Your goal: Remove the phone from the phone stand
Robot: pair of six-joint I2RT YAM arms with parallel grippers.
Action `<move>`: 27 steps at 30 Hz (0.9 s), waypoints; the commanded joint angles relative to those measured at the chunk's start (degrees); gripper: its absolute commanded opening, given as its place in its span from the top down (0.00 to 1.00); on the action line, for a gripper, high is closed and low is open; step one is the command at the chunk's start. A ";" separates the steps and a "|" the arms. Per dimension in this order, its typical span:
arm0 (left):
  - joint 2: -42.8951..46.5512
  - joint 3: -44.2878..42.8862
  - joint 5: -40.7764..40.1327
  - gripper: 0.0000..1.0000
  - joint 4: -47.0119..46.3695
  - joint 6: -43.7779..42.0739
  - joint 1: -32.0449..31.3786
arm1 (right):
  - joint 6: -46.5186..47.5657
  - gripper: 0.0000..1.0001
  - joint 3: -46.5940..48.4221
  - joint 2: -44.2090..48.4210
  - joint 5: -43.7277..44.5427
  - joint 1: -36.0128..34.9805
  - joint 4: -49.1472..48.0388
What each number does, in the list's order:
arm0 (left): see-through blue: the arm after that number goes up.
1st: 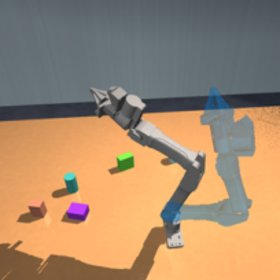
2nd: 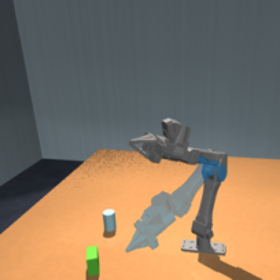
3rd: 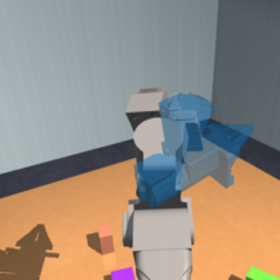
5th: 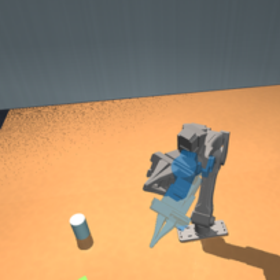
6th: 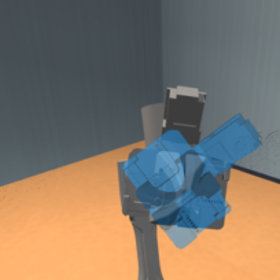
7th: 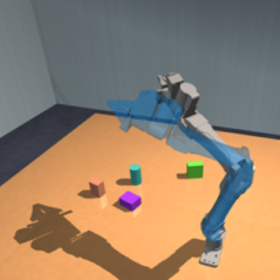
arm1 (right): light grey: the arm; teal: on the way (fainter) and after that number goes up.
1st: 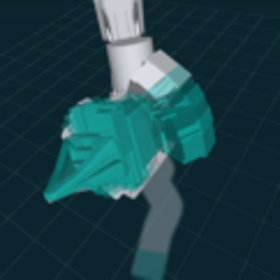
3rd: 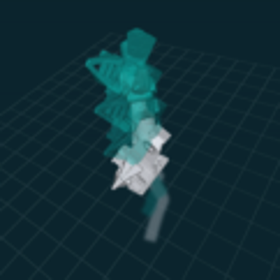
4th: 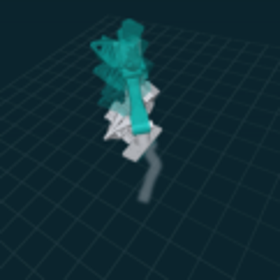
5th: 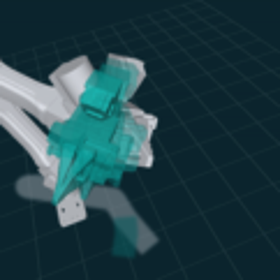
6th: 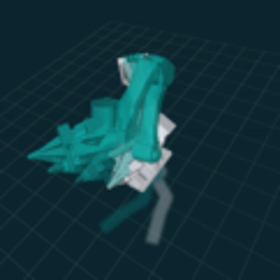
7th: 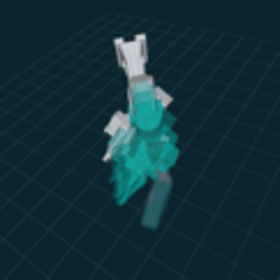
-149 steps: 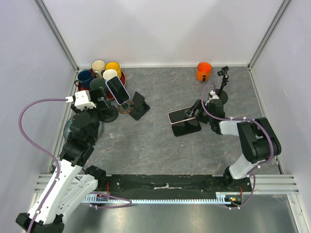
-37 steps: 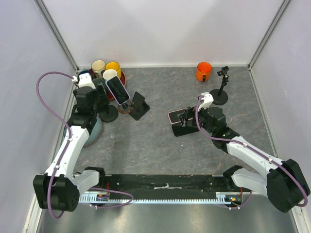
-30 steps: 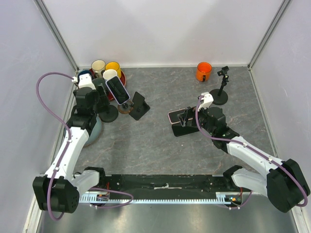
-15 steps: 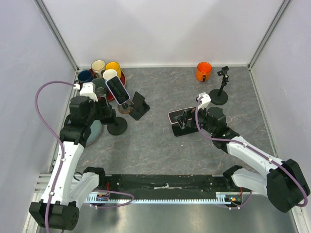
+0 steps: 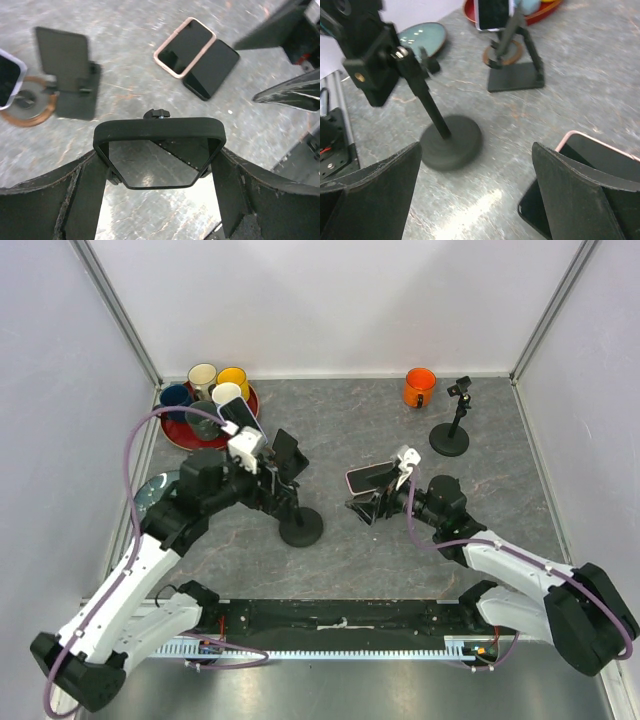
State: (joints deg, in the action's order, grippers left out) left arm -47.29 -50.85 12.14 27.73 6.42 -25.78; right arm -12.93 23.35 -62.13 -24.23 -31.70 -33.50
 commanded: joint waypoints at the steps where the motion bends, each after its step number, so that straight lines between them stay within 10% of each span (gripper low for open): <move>1: -3.06 -5.13 1.03 0.69 -12.43 -3.86 -7.26 | 2.73 0.02 -0.42 -3.08 -5.91 -4.31 -11.85; 27: -12.21 -6.81 19.49 0.69 -18.23 -17.49 -10.43 | 0.19 0.13 -1.12 -42.71 3.22 -13.47 -61.32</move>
State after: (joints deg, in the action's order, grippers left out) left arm -60.42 -54.04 26.26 19.57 -8.95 -35.88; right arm -10.81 20.25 -99.90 -20.51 -44.56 -73.36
